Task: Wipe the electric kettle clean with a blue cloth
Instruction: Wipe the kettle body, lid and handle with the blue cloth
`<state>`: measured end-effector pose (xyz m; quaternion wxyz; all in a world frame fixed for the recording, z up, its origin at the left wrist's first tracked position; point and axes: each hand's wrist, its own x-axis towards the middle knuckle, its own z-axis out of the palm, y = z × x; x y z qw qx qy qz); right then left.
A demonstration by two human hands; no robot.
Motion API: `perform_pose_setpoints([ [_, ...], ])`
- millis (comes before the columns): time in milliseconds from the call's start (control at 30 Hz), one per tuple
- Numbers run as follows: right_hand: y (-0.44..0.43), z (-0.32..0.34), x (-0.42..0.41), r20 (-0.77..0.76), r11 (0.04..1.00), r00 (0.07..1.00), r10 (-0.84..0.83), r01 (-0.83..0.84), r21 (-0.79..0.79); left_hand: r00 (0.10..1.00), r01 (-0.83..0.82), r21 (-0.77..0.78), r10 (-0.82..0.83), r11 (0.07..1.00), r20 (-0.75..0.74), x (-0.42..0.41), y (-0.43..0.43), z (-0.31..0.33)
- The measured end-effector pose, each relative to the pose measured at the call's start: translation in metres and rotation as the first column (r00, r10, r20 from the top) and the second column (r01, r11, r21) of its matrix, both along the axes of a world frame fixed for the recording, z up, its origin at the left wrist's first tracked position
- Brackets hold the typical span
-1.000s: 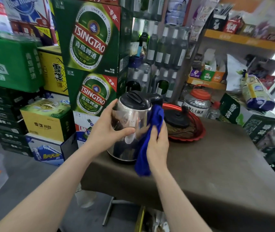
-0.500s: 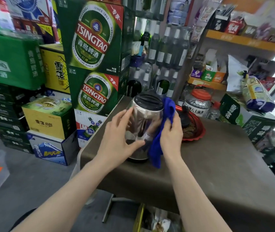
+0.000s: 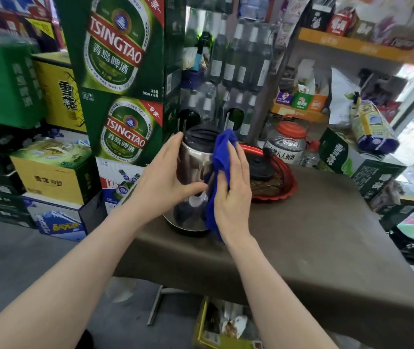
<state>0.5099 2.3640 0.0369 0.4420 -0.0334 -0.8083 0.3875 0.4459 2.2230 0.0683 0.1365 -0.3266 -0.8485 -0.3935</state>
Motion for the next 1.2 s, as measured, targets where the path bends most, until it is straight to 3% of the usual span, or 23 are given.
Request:
perform_pose_setpoints([
  [133,-0.021,-0.067,0.026,0.067,0.994,0.994,-0.084,0.089,-0.069,1.0,0.011,0.019,-0.011,1.0,-0.007,0.001,-0.001,-0.004],
  [200,-0.018,-0.086,0.041,0.14,0.996,0.987,-0.077,0.081,-0.024,1.0,0.016,0.019,-0.016,1.0,-0.005,0.001,-0.001,-0.004],
  [300,0.015,-0.07,0.048,0.172,0.995,0.982,-0.079,0.067,0.077,1.0,0.026,0.019,-0.026,0.999,-0.008,0.002,0.0,-0.002],
  [433,0.046,-0.008,0.034,0.192,0.971,0.955,-0.227,0.238,-0.034,0.997,0.072,0.007,-0.072,0.997,0.027,-0.002,-0.005,0.001],
  [567,0.011,0.012,0.028,0.304,0.993,0.95,0.076,-0.044,-0.113,0.978,0.169,0.036,-0.172,0.985,0.121,-0.01,-0.016,0.015],
  [633,-0.017,-0.006,0.041,0.268,0.996,0.959,0.094,-0.094,-0.012,0.979,0.158,0.023,-0.159,0.987,0.123,-0.014,-0.027,0.025],
  [733,-0.037,-0.035,0.047,0.147,0.985,0.989,0.005,-0.031,0.172,0.989,0.093,-0.043,-0.088,0.995,0.119,-0.016,-0.037,0.035],
  [800,-0.028,-0.046,0.034,0.104,0.996,0.993,-0.05,0.042,0.082,0.995,0.048,-0.064,-0.042,0.997,0.085,-0.013,-0.03,0.036],
  [867,-0.01,-0.054,0.023,0.164,0.99,0.986,-0.04,0.061,-0.126,0.998,0.024,-0.036,-0.022,0.999,0.061,-0.012,-0.025,0.036],
  [967,0.017,-0.065,0.02,0.475,0.959,0.877,0.078,0.064,-0.275,0.99,0.052,-0.005,-0.051,0.999,0.133,-0.016,-0.03,0.034],
  [1000,0.018,-0.061,0.023,0.503,0.96,0.86,0.092,0.058,-0.276,0.987,0.056,0.0,-0.055,0.998,0.152,-0.017,-0.032,0.032],
  [1067,0.016,-0.035,0.023,0.391,0.971,0.92,0.029,0.067,-0.231,0.982,0.068,0.016,-0.069,0.998,0.178,-0.017,-0.034,0.031],
  [1133,0.007,0.0,0.017,0.174,0.988,0.984,-0.027,0.053,-0.142,0.975,0.086,0.044,-0.093,0.995,0.2,-0.017,-0.033,0.031],
  [1200,-0.001,0.019,0.007,0.048,0.998,0.999,0.011,-0.008,-0.063,0.972,0.09,0.054,-0.1,0.994,0.214,-0.018,-0.033,0.032],
])
